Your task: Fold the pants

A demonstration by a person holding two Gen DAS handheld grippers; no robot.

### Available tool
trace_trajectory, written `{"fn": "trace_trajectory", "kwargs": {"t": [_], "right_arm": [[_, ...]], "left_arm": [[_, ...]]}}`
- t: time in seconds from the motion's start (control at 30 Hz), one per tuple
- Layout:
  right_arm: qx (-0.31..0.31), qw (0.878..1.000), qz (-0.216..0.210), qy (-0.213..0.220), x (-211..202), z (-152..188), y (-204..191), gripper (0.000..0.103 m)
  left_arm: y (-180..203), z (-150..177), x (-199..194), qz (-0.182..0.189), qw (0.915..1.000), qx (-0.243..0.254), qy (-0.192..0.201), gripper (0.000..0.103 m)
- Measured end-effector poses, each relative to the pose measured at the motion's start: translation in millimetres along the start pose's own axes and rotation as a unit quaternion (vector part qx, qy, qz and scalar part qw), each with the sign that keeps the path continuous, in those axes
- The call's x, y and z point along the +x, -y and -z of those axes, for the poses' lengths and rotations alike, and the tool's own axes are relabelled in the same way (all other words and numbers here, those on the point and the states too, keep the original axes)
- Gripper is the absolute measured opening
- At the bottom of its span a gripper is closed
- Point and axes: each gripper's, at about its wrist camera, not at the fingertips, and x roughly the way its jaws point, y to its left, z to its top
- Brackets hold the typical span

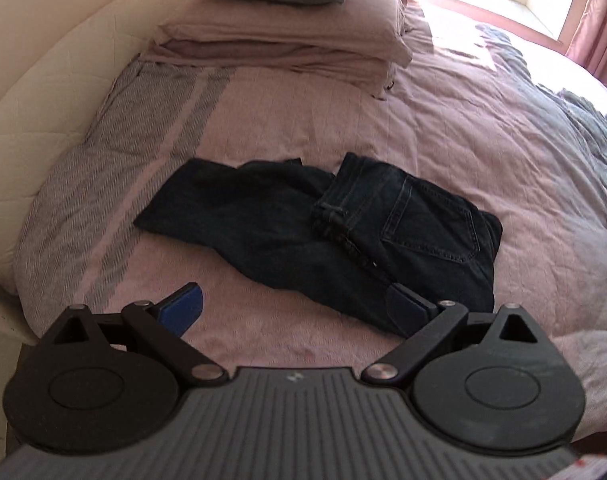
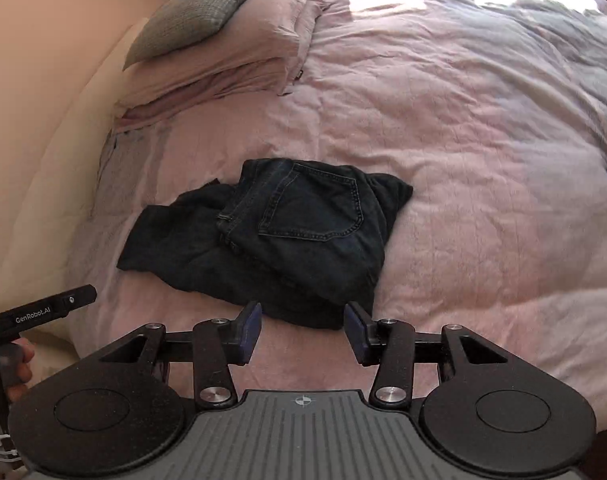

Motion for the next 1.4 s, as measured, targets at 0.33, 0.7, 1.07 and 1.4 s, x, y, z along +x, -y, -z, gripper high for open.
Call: {"fn": "trace_trajectory", "kwargs": {"t": [0.33, 0.7, 1.07, 1.4], "right_arm": [[-0.171, 0.985, 0.001, -0.006, 12, 37, -18, 0.045], [-0.241, 0.970, -0.017, -0.011, 25, 43, -22, 0.045], [-0.215, 0.976, 0.027, 0.002, 54, 39, -37, 0.045], [-0.244, 0.966, 0.085, 0.027, 132, 63, -91, 0.053]], "left_arm": [[28, 28, -1, -0.034, 0.9981, -0.044, -0.029, 0.097], [42, 36, 1, -0.061, 0.9950, -0.069, -0.040, 0.097], [2, 15, 44, -0.034, 0.9968, -0.046, -0.055, 0.097], [-110, -6, 138, -0.014, 0.9940, -0.064, -0.087, 0.096]]}}
